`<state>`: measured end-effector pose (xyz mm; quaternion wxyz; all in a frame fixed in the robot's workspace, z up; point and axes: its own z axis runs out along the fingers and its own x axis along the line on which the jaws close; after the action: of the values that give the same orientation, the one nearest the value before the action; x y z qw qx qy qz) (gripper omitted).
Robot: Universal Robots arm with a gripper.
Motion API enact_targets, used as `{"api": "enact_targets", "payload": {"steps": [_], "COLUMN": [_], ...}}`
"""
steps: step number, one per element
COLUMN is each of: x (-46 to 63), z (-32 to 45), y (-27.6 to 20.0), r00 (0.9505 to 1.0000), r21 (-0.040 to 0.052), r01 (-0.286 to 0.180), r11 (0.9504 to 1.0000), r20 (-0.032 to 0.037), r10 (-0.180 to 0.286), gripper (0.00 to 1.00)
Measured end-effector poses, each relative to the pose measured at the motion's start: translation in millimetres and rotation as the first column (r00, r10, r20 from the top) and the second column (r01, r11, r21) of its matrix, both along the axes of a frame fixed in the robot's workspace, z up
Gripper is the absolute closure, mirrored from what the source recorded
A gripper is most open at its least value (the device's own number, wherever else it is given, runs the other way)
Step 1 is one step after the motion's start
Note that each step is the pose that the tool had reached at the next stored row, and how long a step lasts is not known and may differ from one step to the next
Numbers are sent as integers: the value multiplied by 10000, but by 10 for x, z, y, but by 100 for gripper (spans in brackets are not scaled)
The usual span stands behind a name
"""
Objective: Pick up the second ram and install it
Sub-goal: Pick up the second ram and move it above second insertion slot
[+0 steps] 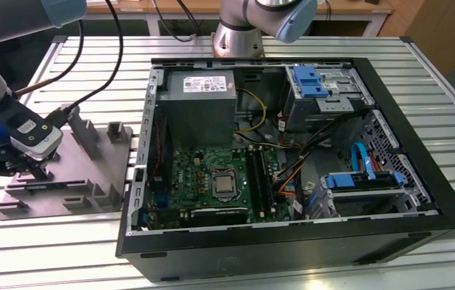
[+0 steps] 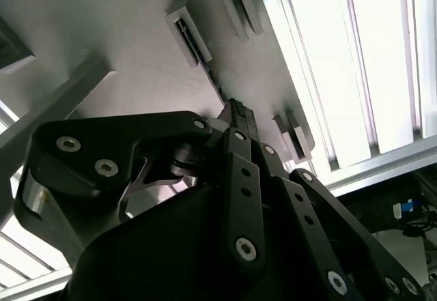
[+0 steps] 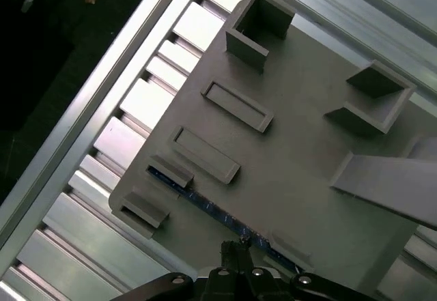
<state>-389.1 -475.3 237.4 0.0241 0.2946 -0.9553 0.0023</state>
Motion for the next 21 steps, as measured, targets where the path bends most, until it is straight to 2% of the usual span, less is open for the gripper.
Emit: {"api": "enact_targets", "payload": {"steps": [10, 21], "x": [0, 0], "z": [0, 0], "y": [0, 0], "r00": [9980, 9917], "r21": [0, 0], "r01": [-634, -1285], "r11": [9980, 9917], "r20": [0, 0], "r10": [634, 1285], "gripper": [89, 89]}}
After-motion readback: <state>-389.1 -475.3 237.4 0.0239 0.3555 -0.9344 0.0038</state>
